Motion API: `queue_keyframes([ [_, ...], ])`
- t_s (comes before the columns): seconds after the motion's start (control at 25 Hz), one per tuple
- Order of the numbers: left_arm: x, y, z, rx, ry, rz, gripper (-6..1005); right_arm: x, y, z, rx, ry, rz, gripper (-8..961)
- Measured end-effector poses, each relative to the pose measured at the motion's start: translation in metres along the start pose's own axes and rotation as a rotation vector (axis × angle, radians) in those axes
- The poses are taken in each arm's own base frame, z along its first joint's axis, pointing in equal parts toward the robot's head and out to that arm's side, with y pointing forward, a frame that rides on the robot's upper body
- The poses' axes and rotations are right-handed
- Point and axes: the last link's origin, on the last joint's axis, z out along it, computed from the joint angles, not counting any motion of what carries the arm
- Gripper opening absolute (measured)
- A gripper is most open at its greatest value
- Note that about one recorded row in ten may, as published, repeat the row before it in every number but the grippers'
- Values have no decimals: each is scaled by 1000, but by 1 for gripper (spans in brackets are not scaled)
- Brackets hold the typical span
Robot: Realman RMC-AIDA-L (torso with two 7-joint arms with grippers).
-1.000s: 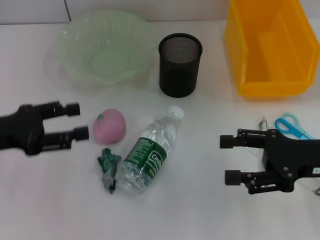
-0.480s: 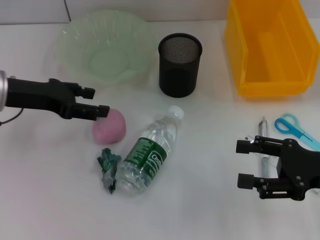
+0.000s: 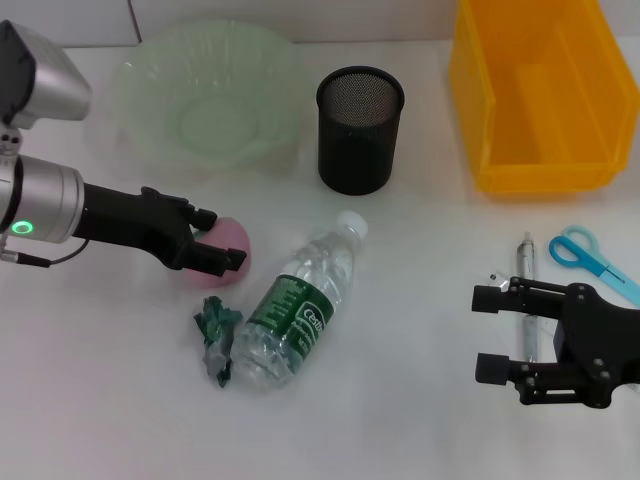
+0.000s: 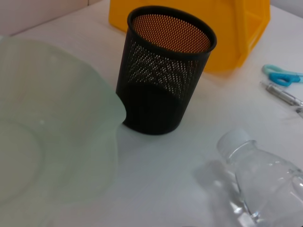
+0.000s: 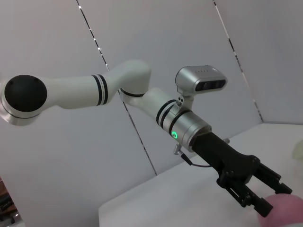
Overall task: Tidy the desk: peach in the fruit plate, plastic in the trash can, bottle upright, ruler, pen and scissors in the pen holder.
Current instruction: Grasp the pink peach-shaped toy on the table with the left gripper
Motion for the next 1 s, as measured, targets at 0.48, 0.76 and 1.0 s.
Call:
queue_keyframes([
  [0.48,-7,0,-2,9,30,-3,626,1,1,-1,13,-31,-15,814],
  [0.76,-17,0,-5,16,43,-22,411,0,0,-1,12,-34,-21,813],
  [1.0,-16,2,-10,8,101,-45,135,1,1,0,13,-35,-23,812],
])
